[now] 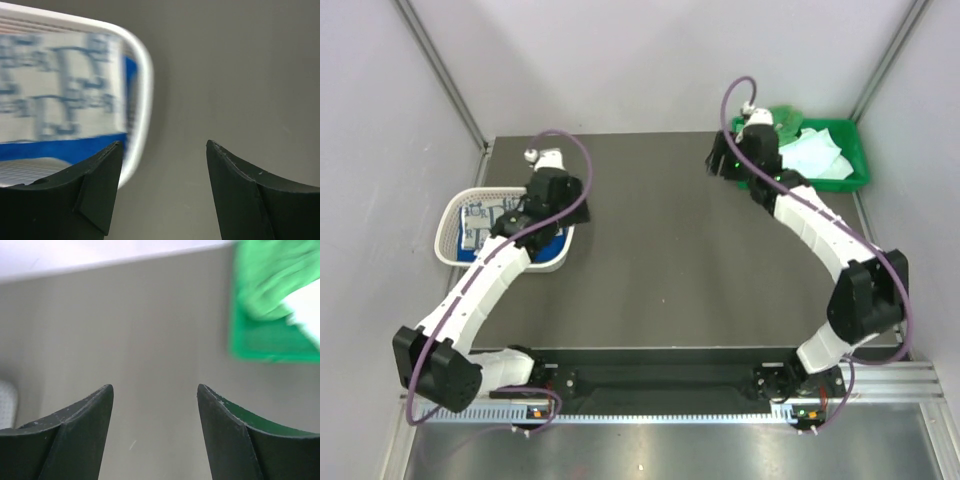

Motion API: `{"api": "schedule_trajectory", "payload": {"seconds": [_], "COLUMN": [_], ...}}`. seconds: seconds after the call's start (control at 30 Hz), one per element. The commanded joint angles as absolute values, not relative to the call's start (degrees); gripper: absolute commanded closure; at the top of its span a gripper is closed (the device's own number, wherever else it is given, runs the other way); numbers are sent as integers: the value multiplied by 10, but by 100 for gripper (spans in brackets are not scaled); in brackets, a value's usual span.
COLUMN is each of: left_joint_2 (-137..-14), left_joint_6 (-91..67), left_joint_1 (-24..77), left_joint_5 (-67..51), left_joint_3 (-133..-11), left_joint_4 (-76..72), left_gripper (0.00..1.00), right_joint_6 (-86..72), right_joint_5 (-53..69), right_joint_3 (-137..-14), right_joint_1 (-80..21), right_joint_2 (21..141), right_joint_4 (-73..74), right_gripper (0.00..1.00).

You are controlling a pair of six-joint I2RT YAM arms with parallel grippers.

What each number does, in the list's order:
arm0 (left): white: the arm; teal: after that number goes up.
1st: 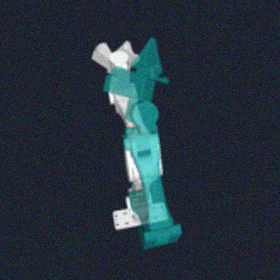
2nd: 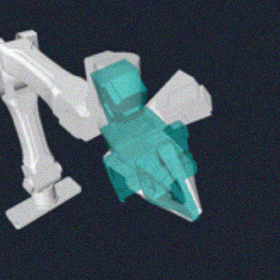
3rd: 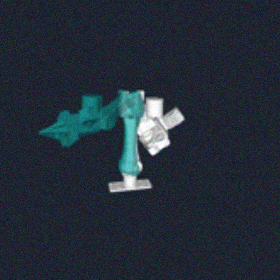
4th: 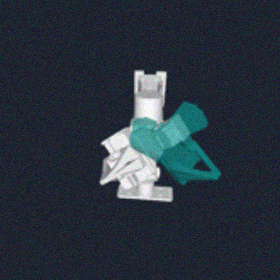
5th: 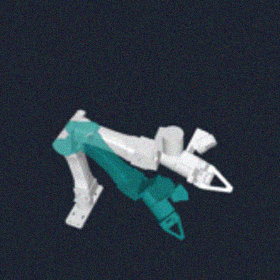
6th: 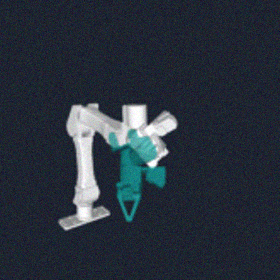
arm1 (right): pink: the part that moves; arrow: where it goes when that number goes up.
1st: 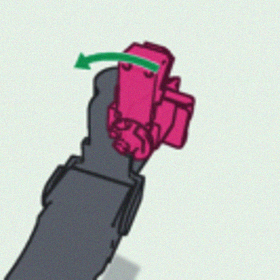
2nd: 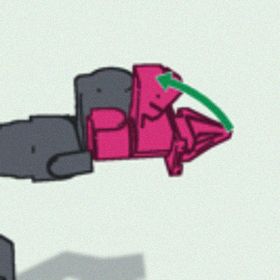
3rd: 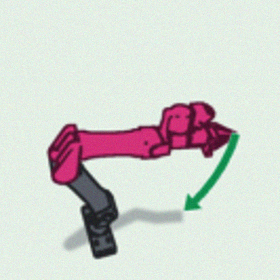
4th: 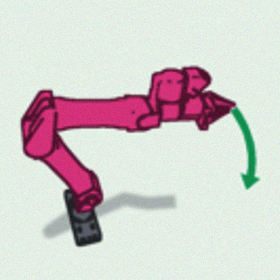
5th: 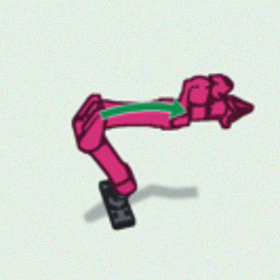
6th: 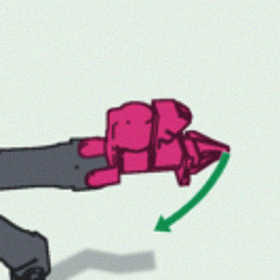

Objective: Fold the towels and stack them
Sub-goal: Grab crumpled towel

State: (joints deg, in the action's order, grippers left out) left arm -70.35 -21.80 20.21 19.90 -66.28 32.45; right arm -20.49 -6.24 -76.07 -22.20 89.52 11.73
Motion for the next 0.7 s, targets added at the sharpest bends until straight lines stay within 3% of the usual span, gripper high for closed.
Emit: {"api": "schedule_trajectory", "payload": {"seconds": [0.0, 0.23, 0.3, 0.53, 0.67], "left_joint_2": [-686, -714, -719, -729, -734], "left_joint_6": [-271, -265, -260, -240, -239], "left_joint_1": [261, 358, 367, 374, 374], "left_joint_5": [129, 92, 84, 81, 78], "left_joint_3": [-650, -666, -664, -655, -655], "left_joint_4": [263, 254, 252, 252, 252], "left_gripper": [28, 28, 28, 28, 28], "right_joint_6": [-185, -185, -194, -189, -210], "right_joint_5": [-72, -121, -128, -108, -124], "right_joint_3": [-836, -1013, -1051, -1208, -1219], "right_joint_1": [-140, -49, -24, 31, 53], "right_joint_2": [959, 1152, 1189, 1330, 1354], "right_joint_4": [114, 111, 119, 118, 110], "right_gripper": [32, 34, 39, 39, 41]}}
